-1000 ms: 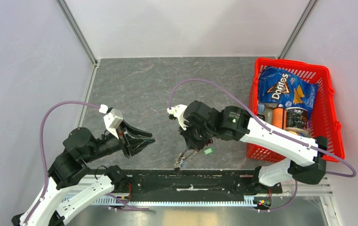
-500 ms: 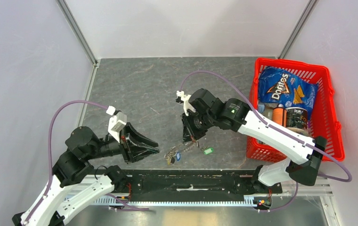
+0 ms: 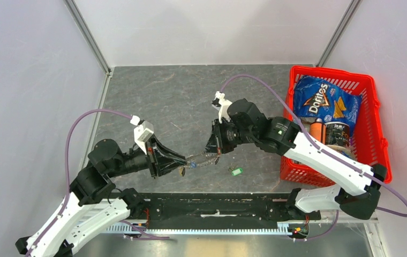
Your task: Put the keys on the keyring
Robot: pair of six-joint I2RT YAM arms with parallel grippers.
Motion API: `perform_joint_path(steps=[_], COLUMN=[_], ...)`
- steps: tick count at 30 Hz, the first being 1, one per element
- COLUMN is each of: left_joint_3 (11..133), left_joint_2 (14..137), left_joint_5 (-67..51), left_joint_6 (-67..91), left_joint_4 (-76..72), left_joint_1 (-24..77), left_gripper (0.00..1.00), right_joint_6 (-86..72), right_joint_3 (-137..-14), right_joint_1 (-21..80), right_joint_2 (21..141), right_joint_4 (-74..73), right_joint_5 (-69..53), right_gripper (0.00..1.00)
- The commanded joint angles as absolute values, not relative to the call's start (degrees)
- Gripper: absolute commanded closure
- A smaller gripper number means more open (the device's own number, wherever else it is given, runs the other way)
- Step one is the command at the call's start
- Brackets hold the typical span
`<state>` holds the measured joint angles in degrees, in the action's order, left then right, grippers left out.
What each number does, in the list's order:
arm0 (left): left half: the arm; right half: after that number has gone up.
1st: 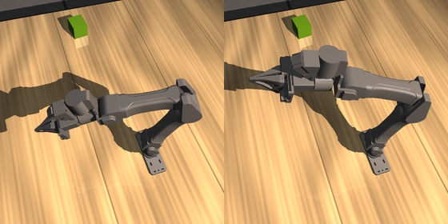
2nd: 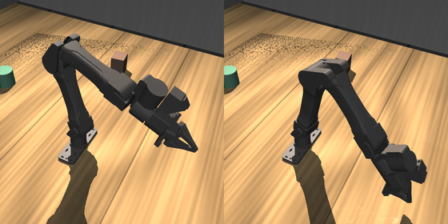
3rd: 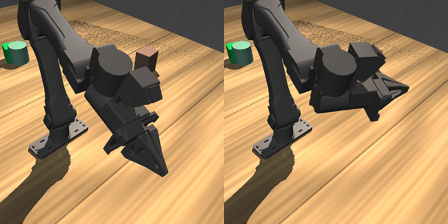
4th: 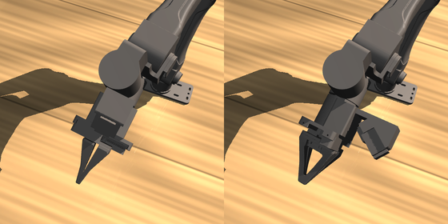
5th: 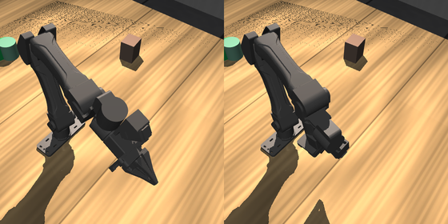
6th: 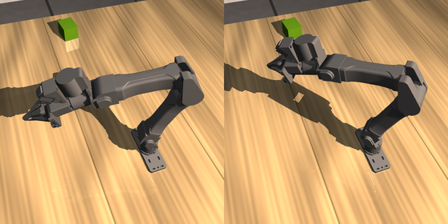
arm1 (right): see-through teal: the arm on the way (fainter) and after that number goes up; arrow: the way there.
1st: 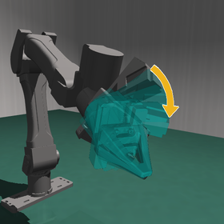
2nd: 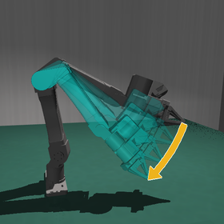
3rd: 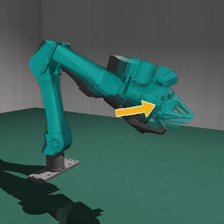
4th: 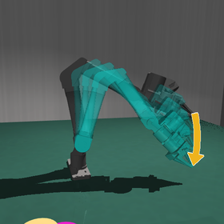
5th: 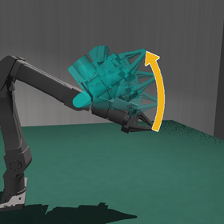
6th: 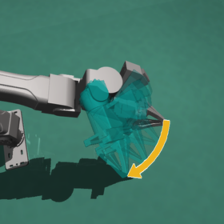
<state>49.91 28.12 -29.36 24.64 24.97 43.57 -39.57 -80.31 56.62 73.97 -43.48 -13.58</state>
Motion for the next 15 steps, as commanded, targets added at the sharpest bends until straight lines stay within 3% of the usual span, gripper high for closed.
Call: perform_joint_path(steps=[1, 15], left_joint_3=[49.2, 50.8], left_joint_2=[28.6, 30.3], left_joint_5=[-24.0, -25.3], left_joint_6=[25.1, 26.1], left_joint_4=[21.5, 14.9], left_joint_1=[43.3, 43.4], left_gripper=[0.72, 0.72], right_joint_6=[-41.1, -22.9], right_joint_3=[-80.7, -87.5], right_joint_1=[56.5, 56.6], right_joint_2=[71.2, 70.1], right_joint_4=[-36.4, -38.7], right_joint_5=[-12.5, -27.2], right_gripper=[1.0, 1.0])
